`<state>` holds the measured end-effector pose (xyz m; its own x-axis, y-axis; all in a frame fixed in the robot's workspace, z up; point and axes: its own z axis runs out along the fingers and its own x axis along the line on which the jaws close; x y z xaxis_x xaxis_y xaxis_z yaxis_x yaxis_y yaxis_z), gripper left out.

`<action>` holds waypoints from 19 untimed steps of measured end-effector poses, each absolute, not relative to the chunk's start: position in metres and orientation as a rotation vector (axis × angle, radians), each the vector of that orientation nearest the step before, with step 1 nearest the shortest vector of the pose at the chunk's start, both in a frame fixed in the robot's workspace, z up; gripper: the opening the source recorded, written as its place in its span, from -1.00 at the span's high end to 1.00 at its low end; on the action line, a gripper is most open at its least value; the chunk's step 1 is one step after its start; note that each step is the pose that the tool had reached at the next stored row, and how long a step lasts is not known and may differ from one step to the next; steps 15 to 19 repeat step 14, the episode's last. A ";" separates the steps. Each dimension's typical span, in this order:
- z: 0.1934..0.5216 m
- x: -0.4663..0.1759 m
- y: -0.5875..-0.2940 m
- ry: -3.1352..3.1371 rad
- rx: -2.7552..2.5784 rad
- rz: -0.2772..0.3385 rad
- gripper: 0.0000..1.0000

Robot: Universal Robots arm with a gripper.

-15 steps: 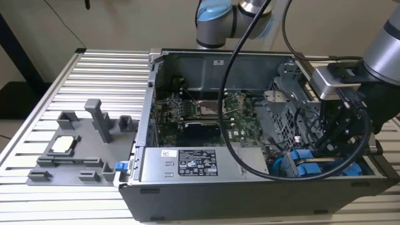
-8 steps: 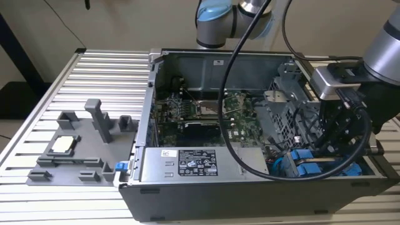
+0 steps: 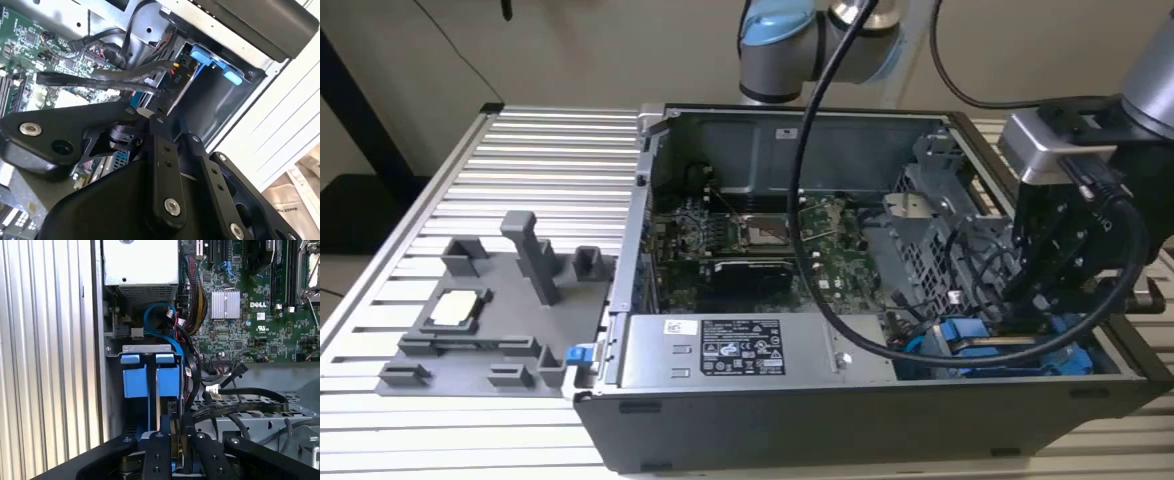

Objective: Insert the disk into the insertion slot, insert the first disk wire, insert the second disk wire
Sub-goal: 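Insert the second disk wire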

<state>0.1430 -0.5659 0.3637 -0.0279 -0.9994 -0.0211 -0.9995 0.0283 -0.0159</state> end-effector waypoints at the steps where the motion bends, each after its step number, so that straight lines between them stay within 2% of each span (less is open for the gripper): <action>1: 0.368 0.143 -0.566 2.234 -2.172 0.005 0.52; 7: 0.387 0.143 -0.566 2.234 -2.172 0.005 0.52; 19: 0.388 0.143 -0.566 2.234 -2.172 0.005 0.52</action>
